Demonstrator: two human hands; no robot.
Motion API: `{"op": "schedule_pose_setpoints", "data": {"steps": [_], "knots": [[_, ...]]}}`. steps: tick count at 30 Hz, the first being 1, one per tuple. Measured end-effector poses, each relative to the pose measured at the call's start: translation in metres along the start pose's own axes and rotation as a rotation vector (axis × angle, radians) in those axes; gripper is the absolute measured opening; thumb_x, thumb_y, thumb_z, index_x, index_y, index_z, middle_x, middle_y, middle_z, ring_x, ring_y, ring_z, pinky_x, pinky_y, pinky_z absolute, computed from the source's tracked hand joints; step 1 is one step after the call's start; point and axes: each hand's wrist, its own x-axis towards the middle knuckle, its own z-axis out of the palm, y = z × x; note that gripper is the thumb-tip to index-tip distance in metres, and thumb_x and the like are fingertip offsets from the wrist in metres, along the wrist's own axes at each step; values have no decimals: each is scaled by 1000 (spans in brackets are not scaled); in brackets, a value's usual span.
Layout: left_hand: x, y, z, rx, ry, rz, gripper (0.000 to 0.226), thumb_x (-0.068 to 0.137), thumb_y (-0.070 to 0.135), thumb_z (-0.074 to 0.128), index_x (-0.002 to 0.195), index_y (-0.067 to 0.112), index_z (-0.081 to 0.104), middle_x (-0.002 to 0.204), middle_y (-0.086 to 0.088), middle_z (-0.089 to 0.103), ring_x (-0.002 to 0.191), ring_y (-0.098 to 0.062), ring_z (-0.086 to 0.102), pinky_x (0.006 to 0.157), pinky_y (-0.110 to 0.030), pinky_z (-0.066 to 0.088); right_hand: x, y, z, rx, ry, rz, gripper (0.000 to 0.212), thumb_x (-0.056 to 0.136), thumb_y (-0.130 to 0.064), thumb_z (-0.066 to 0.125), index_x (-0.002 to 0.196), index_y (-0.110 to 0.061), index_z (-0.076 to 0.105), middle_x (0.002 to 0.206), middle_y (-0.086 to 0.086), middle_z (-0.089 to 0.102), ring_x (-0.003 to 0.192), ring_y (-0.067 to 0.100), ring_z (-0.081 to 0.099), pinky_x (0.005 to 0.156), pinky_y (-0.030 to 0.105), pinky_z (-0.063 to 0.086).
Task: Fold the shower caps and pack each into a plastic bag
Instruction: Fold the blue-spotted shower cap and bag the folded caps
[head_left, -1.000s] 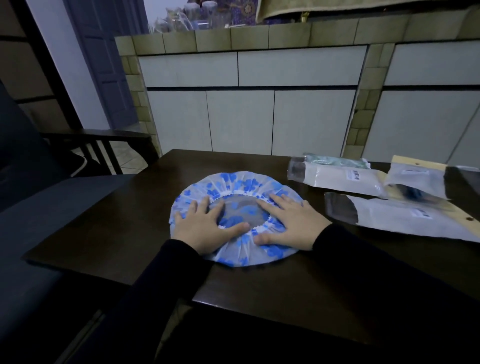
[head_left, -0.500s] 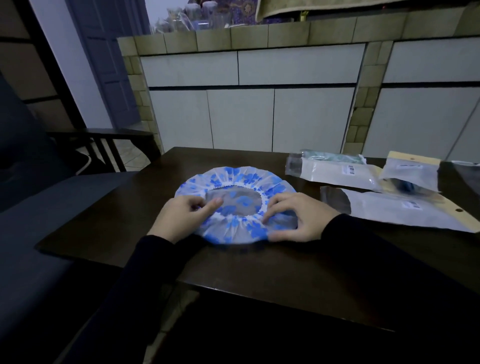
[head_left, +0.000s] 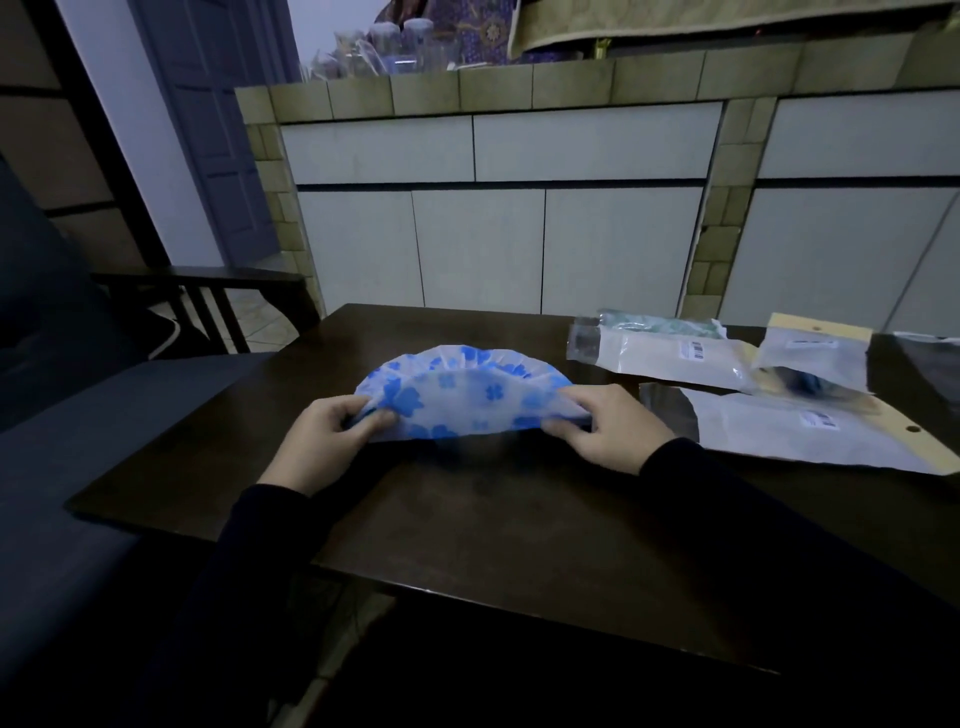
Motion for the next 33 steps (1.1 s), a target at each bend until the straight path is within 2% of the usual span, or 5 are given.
{"op": "schedule_pose_setpoints", "data": {"steps": [4, 7, 18, 26, 33], "knots": [[8, 2, 1, 102, 200, 2, 29, 88, 42, 63, 76, 16, 71, 73, -5, 69, 73, -19, 64, 65, -34, 48, 3, -11, 0, 242, 166, 177, 28, 92, -46, 57, 83, -21, 65, 82, -4, 68, 77, 9, 63, 71, 30, 50], [20, 2, 5, 268, 261, -116, 33, 86, 46, 63, 68, 18, 68, 68, 1, 66, 74, -18, 62, 65, -33, 44, 9, -16, 3, 70, 193, 265, 34, 95, -41, 53, 69, -19, 48, 68, -2, 52, 65, 11, 50, 57, 31, 36], [31, 4, 18, 594, 286, -348, 27, 96, 42, 46, 88, 23, 63, 89, -4, 62, 94, -28, 60, 72, -31, 41, 21, -22, 13, -293, 42, 506, 24, 100, -31, 41, 101, -14, 59, 95, 7, 62, 86, 22, 60, 71, 32, 47], [29, 13, 19, 683, 499, -175, 35, 95, 47, 42, 108, 25, 65, 105, -3, 65, 98, -26, 58, 85, -40, 39, 26, -56, 21, -493, 323, 94, 39, 94, -38, 46, 130, -24, 50, 118, 3, 51, 110, 25, 47, 90, 39, 34], [46, -9, 14, 407, 192, -311, 17, 92, 39, 55, 85, 26, 64, 99, 3, 67, 97, -21, 59, 92, -36, 44, 48, -55, 48, -397, -8, 84, 38, 98, -42, 35, 129, -32, 55, 129, -4, 50, 118, 18, 47, 98, 40, 31]]}}
